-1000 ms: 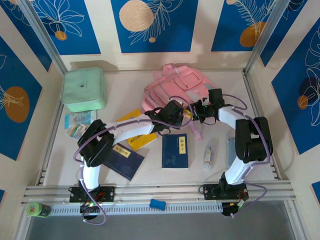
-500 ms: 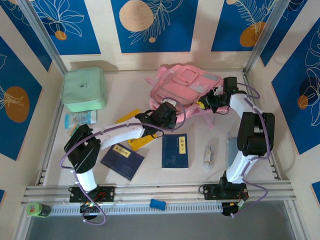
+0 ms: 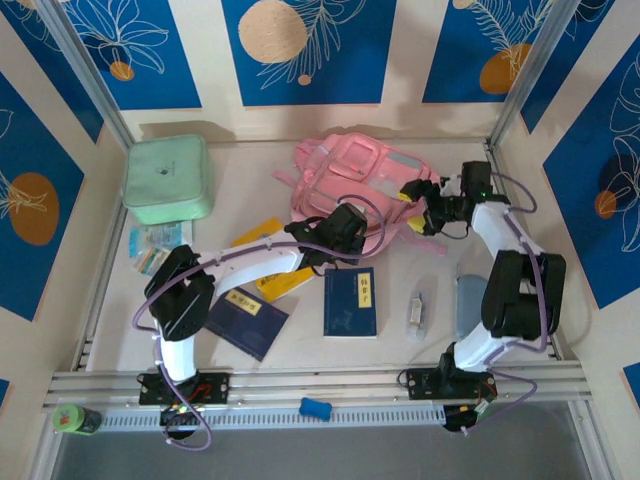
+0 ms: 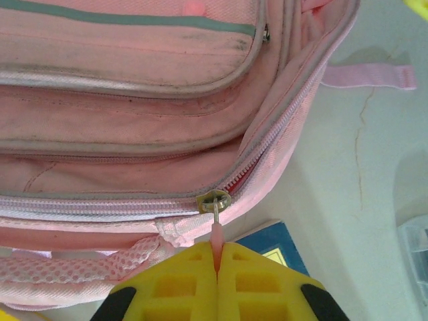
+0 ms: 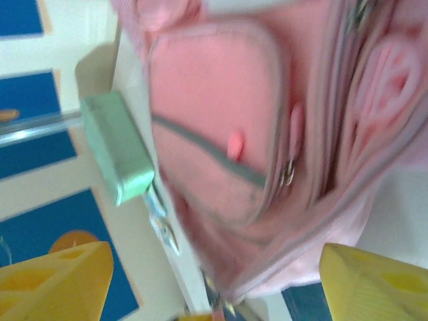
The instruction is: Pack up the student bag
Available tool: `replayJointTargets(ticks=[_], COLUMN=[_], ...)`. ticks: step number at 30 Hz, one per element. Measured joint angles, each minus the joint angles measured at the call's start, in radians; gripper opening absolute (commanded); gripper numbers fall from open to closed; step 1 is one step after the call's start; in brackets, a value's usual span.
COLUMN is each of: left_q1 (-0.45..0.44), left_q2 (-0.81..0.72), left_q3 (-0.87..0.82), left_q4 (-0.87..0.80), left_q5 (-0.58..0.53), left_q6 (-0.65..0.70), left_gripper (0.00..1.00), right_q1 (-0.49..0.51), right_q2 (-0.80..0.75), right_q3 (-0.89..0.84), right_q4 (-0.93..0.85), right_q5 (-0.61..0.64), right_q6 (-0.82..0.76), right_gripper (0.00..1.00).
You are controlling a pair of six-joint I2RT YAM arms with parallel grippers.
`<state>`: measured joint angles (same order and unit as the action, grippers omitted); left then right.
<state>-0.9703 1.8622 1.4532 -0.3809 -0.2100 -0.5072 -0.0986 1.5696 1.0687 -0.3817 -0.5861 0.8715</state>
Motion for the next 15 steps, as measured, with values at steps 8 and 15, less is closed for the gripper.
replayJointTargets(ticks=[8, 15], left_q1=[0.000, 0.002], left_q2=[0.005, 0.005], left_q3=[0.014, 0.014], left_q4=[-0.005, -0.010], left_q5=[-0.004, -0.043], left_q6=[-0.011, -0.019], left_gripper=[0.00, 0.00], right_q1=[0.189, 0.280], right_q2=[-0.009, 0.085], right_q3=[-0.142, -0.057], right_q4=[0.174, 0.154], right_q5=[0.022, 0.137], right_q6=[0.228, 0.218], right_gripper=[0.66, 0.13])
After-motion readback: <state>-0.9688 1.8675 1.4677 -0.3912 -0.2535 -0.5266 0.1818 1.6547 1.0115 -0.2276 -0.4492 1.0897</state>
